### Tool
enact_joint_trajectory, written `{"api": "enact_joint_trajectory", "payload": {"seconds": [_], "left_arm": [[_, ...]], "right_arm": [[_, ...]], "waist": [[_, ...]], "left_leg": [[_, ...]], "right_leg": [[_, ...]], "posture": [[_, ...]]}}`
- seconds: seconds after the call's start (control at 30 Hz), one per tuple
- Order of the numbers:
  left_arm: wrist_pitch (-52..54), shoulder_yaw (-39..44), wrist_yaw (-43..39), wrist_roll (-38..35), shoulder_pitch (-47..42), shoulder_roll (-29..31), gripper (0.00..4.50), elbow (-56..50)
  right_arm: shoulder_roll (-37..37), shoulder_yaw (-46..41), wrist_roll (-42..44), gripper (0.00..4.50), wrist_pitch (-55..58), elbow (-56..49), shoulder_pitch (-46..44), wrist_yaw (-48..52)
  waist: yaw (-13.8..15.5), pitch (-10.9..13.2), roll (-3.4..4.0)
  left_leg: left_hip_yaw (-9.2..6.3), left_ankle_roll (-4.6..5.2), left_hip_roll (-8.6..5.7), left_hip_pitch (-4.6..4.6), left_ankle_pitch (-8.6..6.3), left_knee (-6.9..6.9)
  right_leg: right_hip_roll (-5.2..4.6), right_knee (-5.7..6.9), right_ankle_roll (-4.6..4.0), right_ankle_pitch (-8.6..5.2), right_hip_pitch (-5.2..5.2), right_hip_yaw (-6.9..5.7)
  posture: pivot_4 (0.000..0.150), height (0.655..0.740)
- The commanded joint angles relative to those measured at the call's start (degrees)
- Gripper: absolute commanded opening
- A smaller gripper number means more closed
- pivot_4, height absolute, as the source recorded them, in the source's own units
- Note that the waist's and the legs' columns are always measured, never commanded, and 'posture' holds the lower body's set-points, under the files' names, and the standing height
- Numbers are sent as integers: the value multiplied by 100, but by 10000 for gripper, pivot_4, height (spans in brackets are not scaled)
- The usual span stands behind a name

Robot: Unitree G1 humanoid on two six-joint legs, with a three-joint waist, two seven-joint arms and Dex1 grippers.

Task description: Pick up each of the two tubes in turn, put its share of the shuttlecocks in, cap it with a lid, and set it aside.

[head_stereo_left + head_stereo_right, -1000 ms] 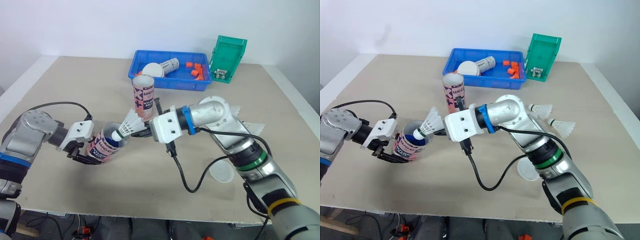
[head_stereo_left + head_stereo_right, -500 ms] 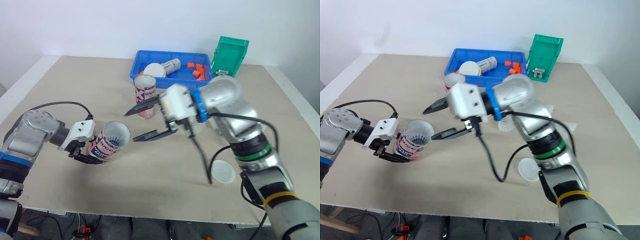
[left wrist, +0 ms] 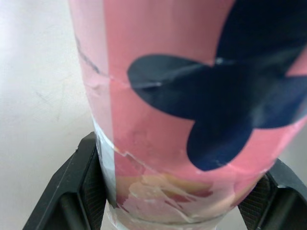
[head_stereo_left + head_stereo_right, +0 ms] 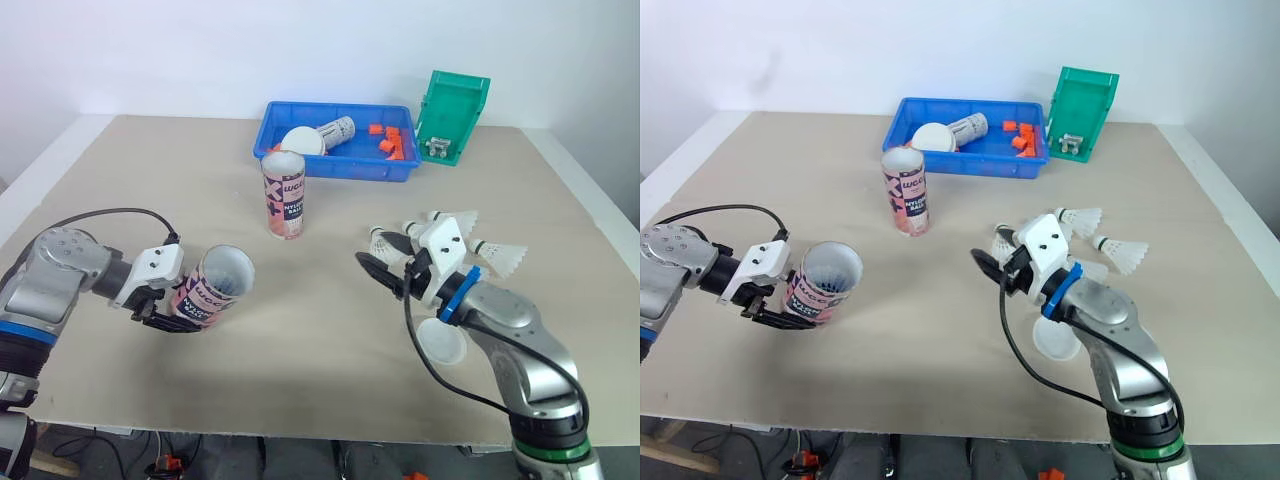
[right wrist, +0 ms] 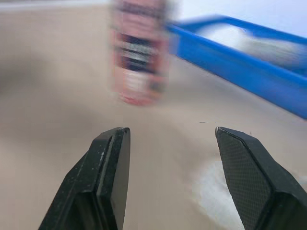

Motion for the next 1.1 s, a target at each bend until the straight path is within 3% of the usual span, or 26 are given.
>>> {"api": "enact_joint_trajectory", "payload": {"seconds": [0.03, 0.3, 0.93, 1.1], "left_arm": [[-38, -334, -101, 44, -3, -76, 29945, 87], [-58, -393, -101, 16, -69, -97, 29945, 107], [104, -204, -86, 42, 60, -110, 29945, -119], [140, -167, -63, 49, 88, -122, 29945, -169]], "right_arm": [[155, 436, -498, 30739, 36, -276, 99, -585], [588, 590, -994, 30739, 118, 633, -17, -1280], [1000, 776, -1752, 30739, -1177, 3192, -1321, -1840], [1084, 791, -1800, 14667, -1343, 3235, -1386, -1871]], "waist": [[-23, 0, 0], [-21, -3, -3], [-46, -3, -2], [-46, -3, -2]], "left_leg": [[0, 0, 0, 0, 0, 1], [-1, 1, -2, -3, 0, 7], [-5, 3, -1, -3, 1, 8], [-5, 4, -1, -3, 1, 7]], "right_leg": [[-1, 0, 0, 1, 0, 0], [-3, -1, 0, 1, 4, 0], [1, -2, 3, 4, 6, -1], [1, -3, 3, 5, 7, -1]], "posture": [[1500, 7038], [1500, 7038], [1500, 7038], [1500, 7038]]}}
